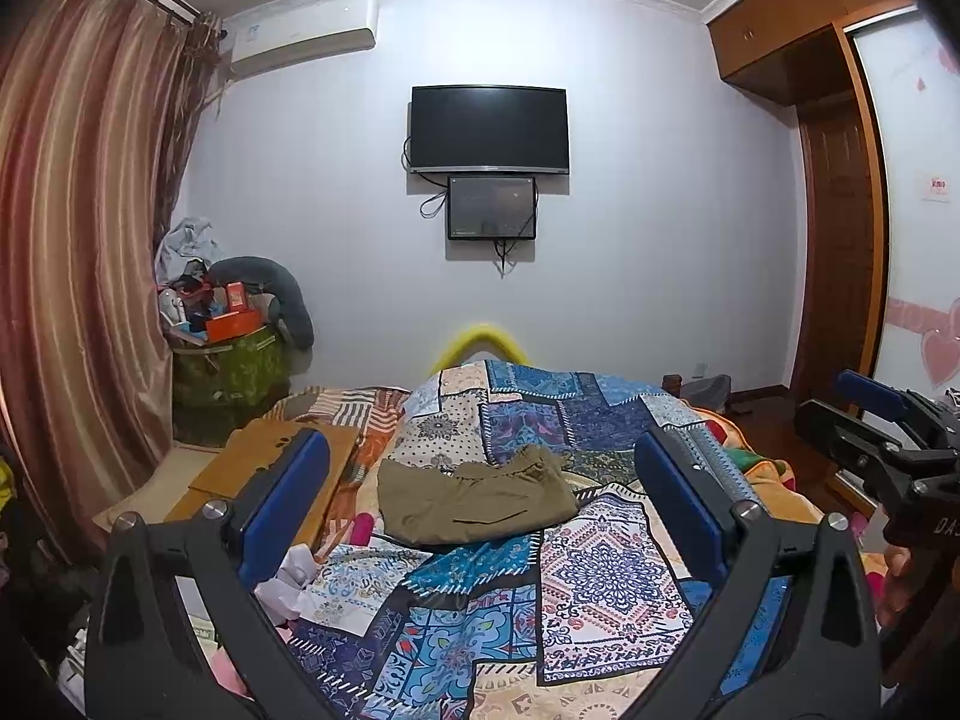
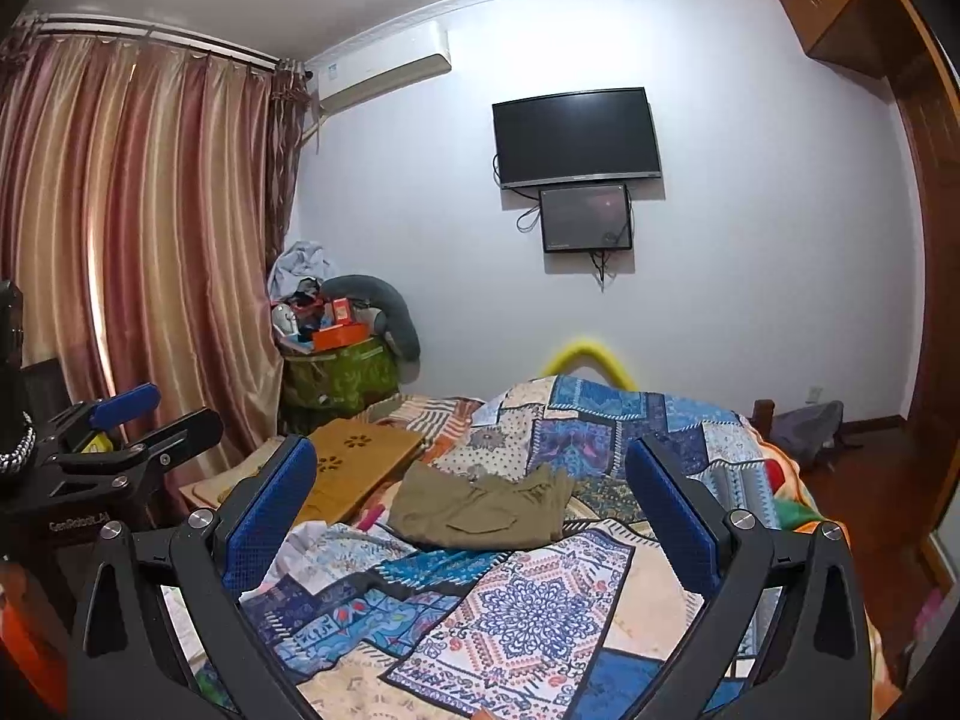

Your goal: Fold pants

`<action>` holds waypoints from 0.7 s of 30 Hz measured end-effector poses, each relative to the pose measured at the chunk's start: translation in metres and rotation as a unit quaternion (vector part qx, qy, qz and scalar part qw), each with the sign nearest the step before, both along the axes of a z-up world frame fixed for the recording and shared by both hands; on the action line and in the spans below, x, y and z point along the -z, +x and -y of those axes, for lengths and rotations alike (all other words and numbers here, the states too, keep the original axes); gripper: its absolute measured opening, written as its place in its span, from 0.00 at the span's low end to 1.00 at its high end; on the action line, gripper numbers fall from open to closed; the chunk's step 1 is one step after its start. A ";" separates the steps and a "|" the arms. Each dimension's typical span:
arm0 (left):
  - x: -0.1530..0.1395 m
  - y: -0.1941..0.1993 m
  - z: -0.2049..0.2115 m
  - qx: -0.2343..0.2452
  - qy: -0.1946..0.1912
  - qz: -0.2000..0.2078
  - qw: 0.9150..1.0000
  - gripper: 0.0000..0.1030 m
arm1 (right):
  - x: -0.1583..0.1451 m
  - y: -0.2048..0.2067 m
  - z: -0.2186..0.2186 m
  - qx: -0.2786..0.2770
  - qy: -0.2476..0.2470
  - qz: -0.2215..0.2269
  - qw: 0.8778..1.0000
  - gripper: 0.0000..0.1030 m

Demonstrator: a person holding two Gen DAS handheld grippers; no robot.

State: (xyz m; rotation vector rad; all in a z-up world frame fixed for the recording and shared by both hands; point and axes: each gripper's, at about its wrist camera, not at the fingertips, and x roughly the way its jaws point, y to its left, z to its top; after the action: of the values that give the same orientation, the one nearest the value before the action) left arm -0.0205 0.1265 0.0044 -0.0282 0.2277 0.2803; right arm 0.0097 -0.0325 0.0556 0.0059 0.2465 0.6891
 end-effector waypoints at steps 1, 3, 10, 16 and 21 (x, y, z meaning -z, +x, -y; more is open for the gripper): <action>0.000 0.000 0.001 0.000 0.000 0.000 1.000 1.00 | 0.000 0.001 -0.001 0.000 -0.001 0.000 1.000 0.99; 0.000 0.000 0.002 0.001 0.002 0.000 1.000 1.00 | 0.001 0.001 -0.001 0.000 -0.003 0.000 1.000 0.99; 0.001 0.001 0.009 0.006 0.005 -0.001 1.000 1.00 | 0.002 0.002 0.001 0.001 -0.006 -0.002 1.000 0.99; 0.002 0.001 0.013 0.009 0.009 -0.003 1.000 1.00 | 0.004 0.001 0.000 0.001 -0.009 -0.006 1.000 0.99; 0.001 0.002 0.016 0.009 0.013 -0.001 1.000 1.00 | 0.004 0.001 0.001 0.002 -0.011 -0.008 1.000 0.99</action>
State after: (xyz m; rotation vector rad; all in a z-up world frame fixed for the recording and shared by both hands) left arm -0.0190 0.1101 0.0037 0.0001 0.2270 0.2644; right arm 0.0108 -0.0333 0.0514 -0.0102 0.2687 0.6829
